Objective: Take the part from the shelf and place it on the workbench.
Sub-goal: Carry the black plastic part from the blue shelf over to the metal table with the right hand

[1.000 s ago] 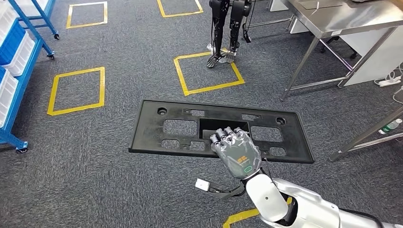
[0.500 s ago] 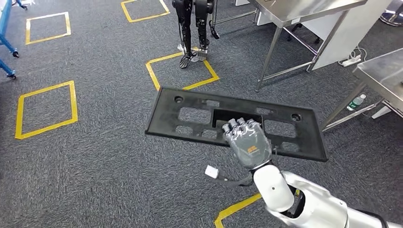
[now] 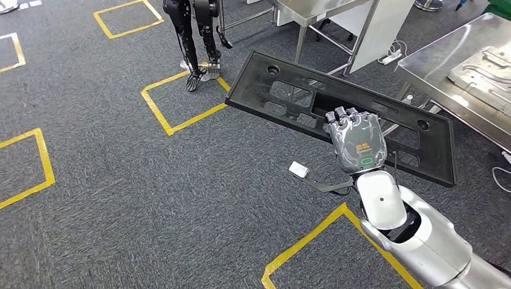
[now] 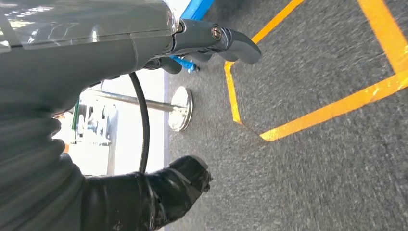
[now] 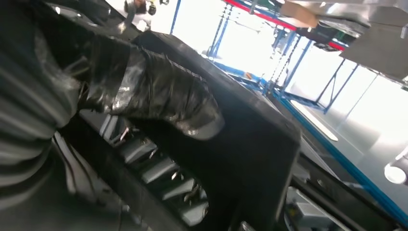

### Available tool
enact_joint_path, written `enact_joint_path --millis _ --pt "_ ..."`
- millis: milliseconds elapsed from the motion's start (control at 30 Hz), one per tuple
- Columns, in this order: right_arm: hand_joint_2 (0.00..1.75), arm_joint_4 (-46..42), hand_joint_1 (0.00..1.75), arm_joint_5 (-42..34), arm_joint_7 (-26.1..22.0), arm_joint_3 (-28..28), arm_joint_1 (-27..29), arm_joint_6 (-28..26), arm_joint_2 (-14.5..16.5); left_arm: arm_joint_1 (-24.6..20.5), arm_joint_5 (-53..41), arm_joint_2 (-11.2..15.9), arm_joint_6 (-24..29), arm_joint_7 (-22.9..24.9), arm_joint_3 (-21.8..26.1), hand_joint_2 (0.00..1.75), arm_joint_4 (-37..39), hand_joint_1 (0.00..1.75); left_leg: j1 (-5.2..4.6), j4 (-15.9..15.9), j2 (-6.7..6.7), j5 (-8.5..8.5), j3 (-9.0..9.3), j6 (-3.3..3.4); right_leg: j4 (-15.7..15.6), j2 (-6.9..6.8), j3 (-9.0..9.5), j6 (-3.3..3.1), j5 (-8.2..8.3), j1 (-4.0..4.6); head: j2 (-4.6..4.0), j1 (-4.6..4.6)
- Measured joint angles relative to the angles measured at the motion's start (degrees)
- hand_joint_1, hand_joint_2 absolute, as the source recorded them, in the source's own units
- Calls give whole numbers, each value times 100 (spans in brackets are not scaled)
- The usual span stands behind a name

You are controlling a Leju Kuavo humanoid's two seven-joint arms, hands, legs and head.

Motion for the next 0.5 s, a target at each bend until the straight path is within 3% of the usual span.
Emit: enact_joint_path --millis 33,100,167,200,233,267,333,400,467,500 --pt "175 5 175 0 -16 -51 -22 10 -10 -6 6 -10 -9 0 0 175 3 0 12 -43 76 15 33 40 95 -136 -42 27 -60 11 0 6" --pt "175 14 175 1 -52 -127 -77 20 -20 -3 31 -22 -22 0 2 175 9 0 17 -95 219 22 81 103 621 -505 -293 69 -331 21 -1 20" --pt "175 27 175 2 -100 -159 -101 38 -20 2 64 -23 -24 0 6 175 14 0 12 -93 357 -2 94 124 1311 -650 -660 114 -595 -11 -1 21" --pt "175 33 175 2 -118 -161 -99 46 -20 0 84 -24 -24 0 7 175 15 0 11 -89 428 -18 102 123 1469 -677 -754 132 -602 -29 -1 20" --pt "175 39 175 2 -136 -162 -95 52 -20 -5 101 -25 -24 0 8 175 18 0 12 -83 497 -37 114 116 1416 -701 -736 145 -505 -44 -1 20" --pt "175 43 175 2 -150 -169 -94 54 -20 -9 120 -26 -24 2 9 175 21 0 14 -76 563 -60 133 101 1143 -743 -598 149 -321 -52 -1 20" --pt "175 44 175 2 -173 -201 -99 56 -19 -15 148 -28 -24 5 9 175 30 0 1 -53 683 -121 185 49 370 -971 -192 115 4 -15 -1 20" --pt "175 43 175 2 -184 -241 -105 60 -16 -19 162 -32 -23 8 8 175 34 0 -27 -41 786 -171 223 -17 -21 -1113 2 43 81 48 0 18" --pt "175 44 175 2 -186 -259 -104 67 -17 -33 163 -34 -22 9 7 175 37 0 -43 -57 903 -204 263 -73 -39 -1006 -2 -22 62 73 0 16" --pt "175 44 175 2 -186 -263 -101 70 -19 -41 163 -33 -22 9 7 175 37 0 -36 -45 901 -236 281 -100 -61 -946 11 -50 68 59 0 16"
